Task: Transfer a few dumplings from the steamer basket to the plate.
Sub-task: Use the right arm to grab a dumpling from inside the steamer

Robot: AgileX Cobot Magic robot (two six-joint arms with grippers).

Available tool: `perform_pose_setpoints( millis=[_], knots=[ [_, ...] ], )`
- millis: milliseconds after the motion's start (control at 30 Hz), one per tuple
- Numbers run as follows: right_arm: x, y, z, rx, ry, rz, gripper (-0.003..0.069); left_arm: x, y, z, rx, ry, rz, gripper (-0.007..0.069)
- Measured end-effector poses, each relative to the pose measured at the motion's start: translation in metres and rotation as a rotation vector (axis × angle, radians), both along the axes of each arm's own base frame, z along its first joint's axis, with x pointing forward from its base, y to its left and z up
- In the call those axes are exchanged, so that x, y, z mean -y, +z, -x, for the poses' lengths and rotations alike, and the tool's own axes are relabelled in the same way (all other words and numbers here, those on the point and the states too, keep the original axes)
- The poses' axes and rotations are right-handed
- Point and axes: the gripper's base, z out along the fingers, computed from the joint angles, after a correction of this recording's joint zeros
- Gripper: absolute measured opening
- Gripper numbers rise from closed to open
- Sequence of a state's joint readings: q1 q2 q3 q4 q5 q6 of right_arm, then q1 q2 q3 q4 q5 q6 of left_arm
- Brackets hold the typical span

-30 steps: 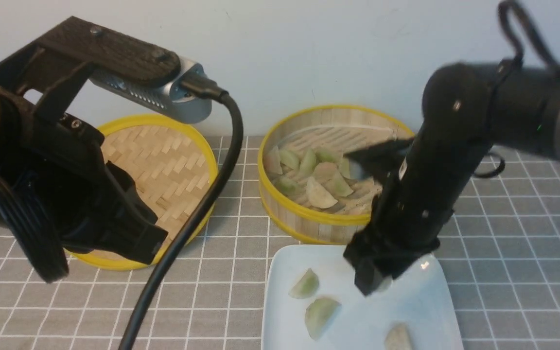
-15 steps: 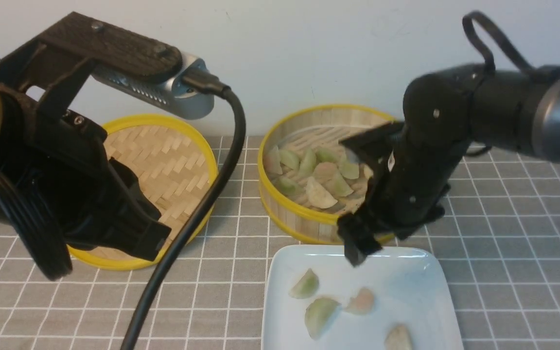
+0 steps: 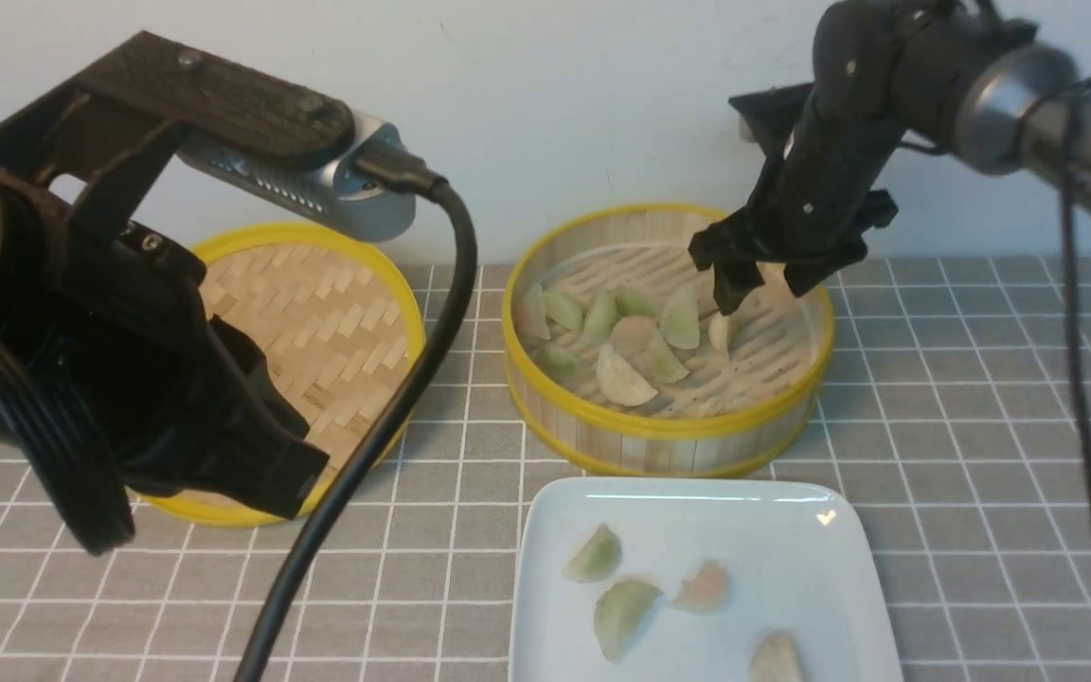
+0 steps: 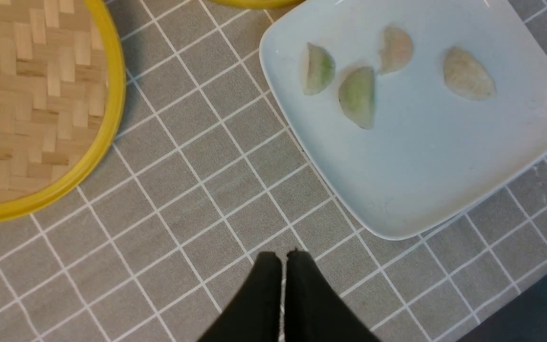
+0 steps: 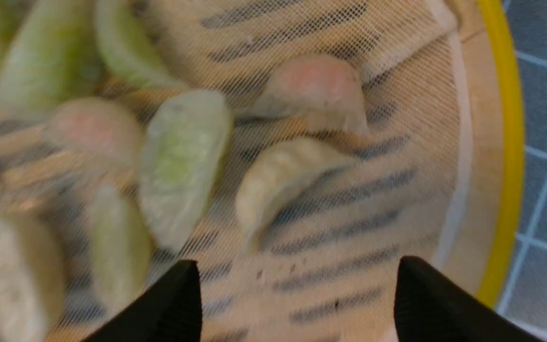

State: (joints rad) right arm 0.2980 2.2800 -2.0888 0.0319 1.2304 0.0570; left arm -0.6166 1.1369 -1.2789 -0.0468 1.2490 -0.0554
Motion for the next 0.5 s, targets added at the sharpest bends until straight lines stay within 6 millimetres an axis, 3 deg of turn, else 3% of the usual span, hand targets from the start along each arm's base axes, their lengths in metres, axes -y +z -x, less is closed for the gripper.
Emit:
perform_pose_setpoints(
  millis=[167, 500],
  knots=[
    [-0.002, -0.032, -0.021, -0.024, -0.06, -0.012, 0.0478, 0.0, 0.0, 0.0, -0.002, 0.0, -0.002, -0.0005],
    [-0.009, -0.049, -0.027, -0.061, -0.101, -0.09, 0.0448, 0.0, 0.0, 0.0, -0.002, 0.0, -0.002, -0.0005]
  ],
)
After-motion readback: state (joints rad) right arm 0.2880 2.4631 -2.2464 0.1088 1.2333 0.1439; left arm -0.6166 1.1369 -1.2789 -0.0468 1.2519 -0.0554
